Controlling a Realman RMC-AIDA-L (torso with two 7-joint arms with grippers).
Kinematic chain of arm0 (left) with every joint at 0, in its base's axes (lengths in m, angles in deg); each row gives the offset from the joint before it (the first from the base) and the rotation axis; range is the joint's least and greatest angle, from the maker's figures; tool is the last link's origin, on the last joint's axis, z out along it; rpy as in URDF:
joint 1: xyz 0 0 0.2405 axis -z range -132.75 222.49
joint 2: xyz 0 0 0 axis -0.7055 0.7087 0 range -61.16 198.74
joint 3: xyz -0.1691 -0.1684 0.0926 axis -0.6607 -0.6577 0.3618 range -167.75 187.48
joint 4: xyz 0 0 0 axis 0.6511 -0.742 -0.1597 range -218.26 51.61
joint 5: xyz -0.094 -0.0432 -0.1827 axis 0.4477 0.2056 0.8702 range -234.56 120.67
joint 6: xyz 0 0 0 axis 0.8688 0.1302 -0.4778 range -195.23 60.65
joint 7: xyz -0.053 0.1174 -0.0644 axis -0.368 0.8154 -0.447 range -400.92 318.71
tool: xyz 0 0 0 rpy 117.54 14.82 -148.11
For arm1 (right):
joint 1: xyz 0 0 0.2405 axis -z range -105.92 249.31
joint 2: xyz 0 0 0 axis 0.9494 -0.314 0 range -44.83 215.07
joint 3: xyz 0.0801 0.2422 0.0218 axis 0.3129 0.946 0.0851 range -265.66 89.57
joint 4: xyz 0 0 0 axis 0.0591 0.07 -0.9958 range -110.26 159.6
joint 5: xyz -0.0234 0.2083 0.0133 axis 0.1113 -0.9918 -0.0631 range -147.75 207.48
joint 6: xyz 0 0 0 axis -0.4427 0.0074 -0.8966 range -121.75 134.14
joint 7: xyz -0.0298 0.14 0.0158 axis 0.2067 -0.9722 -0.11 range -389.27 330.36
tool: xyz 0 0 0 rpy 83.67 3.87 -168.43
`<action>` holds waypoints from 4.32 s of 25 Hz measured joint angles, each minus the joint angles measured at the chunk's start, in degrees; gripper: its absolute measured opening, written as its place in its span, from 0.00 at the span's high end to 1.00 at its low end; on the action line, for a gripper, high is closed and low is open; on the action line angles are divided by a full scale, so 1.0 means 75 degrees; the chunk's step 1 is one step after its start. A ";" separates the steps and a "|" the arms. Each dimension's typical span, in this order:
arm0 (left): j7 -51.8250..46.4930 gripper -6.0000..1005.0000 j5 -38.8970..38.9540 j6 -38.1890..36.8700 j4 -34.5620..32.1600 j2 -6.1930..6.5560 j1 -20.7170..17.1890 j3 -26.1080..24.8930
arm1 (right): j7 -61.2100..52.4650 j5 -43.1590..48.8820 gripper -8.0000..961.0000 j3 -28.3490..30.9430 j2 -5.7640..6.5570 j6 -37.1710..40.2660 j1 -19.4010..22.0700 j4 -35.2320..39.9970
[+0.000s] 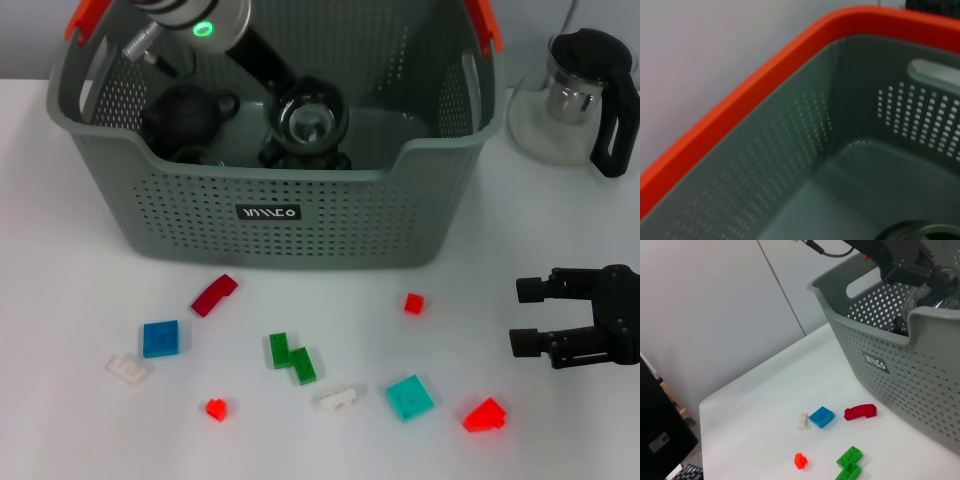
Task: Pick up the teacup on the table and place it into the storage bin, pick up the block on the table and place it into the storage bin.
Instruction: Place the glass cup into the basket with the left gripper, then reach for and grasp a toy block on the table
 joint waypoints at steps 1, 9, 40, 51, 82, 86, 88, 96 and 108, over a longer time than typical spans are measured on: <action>-0.0007 0.91 -0.0036 0.0033 0.0007 -0.0019 -0.0011 0.0013 | 0.0000 0.0000 0.05 0.0000 0.0000 0.0000 0.0000 0.0000; -0.0039 0.77 -0.0062 0.0281 -0.0009 -0.0097 -0.0056 -0.0094 | -0.0036 -0.0015 0.05 0.0003 0.0000 -0.0007 0.0034 0.0000; 0.5732 0.50 0.6655 -0.6079 0.0451 0.0521 -0.4047 -0.4776 | -0.0033 -0.0062 0.05 0.0288 -0.0040 0.0072 -0.0038 0.0006; 0.8043 0.50 0.4398 -0.5380 0.0090 0.0313 -0.4303 -0.4653 | -0.0026 -0.0041 0.05 0.0377 -0.0074 0.0034 -0.0022 0.0003; 0.9510 0.38 0.3364 -0.2217 0.0406 -0.0334 -0.4874 -0.4189 | -0.0059 -0.0043 0.05 0.0481 -0.0105 0.0017 0.0002 -0.0012; 0.9633 0.38 0.3347 -0.1789 0.0521 -0.0387 -0.4924 -0.4058 | -0.0061 -0.0035 0.05 0.0480 -0.0105 0.0013 -0.0010 -0.0016; 0.9636 0.38 0.3342 -0.1725 0.0587 -0.0390 -0.4925 -0.4026 | -0.0061 -0.0029 0.05 0.0481 -0.0105 0.0013 -0.0013 -0.0020; 0.9623 0.38 0.3124 -0.1621 0.0693 -0.0392 -0.4939 -0.4020 | -0.0064 -0.0023 0.05 0.0481 -0.0105 0.0013 -0.0021 -0.0076; 0.9681 0.39 0.3070 -0.1547 0.0655 -0.0422 -0.5015 -0.4013 | -0.0077 -0.0022 0.05 0.0481 -0.0105 0.0013 -0.0044 -0.0087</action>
